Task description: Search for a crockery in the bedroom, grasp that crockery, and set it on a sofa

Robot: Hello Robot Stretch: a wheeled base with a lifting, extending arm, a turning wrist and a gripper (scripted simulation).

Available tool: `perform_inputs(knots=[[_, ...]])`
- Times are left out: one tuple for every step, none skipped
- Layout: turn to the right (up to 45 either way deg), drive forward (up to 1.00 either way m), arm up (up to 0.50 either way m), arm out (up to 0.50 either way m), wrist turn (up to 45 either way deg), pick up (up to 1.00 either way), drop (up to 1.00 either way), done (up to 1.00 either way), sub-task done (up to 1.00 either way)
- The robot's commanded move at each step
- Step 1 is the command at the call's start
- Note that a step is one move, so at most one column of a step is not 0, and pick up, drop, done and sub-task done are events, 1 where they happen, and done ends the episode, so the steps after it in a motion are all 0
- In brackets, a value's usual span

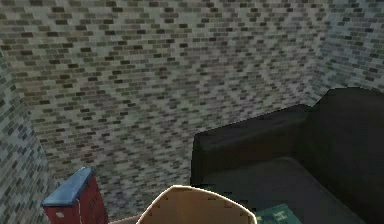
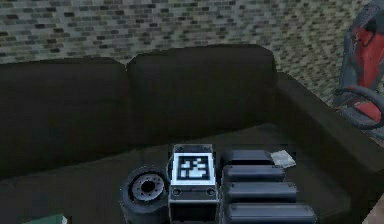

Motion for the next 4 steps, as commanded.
perform_inputs(knots=[[0.0,0.00,0.00,0.28,0.0,0.00,0.00,0.00,0.00],[0.0,0.00,0.00,0.00,45.0,0.00,0.00,0.00,0.00],[0.0,0.00,0.00,0.00,45.0,0.00,0.00,0.00,0.00],[0.0,0.00,0.00,0.00,15.0,0.00,0.00,0.00,0.00]])
